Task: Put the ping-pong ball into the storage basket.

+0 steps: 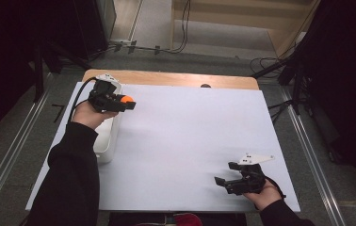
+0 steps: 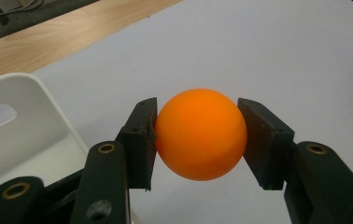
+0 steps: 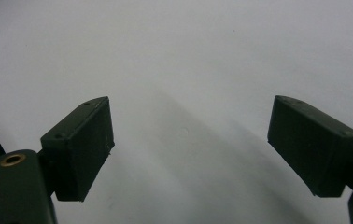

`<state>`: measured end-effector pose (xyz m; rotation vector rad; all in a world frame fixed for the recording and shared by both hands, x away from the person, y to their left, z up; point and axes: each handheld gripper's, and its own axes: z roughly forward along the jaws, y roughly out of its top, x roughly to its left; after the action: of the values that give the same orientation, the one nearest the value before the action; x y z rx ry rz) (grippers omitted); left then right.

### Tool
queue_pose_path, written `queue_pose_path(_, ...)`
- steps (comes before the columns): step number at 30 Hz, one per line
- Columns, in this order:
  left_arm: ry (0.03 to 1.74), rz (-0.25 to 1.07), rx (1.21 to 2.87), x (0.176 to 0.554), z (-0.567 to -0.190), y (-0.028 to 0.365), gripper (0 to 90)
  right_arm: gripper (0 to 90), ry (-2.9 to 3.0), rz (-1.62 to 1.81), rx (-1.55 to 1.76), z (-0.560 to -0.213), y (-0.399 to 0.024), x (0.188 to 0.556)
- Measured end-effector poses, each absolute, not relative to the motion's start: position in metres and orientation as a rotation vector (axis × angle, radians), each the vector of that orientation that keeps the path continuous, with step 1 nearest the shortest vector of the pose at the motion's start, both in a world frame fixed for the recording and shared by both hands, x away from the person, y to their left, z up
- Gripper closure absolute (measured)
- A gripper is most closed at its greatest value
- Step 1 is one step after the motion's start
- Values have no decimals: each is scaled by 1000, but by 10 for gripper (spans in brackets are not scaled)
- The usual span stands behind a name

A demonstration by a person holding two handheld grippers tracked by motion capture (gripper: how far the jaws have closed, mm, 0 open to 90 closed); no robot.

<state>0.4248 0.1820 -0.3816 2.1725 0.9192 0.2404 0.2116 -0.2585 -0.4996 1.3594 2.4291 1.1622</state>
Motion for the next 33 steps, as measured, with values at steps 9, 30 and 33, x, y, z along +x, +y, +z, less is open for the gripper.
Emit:
queue_pose_path(9,943,257,2154,427,-381,189,503,131,2421,1169,1355,-499,-259,212)
queue_pose_path(30,1136,367,2101,433,-382,203,503,131,2428,1162,1358,-500,-259,212)
queue_pose_path(33,1137,364,2099,433,-383,205,503,131,2428,1162,1358,-500,-259,211)
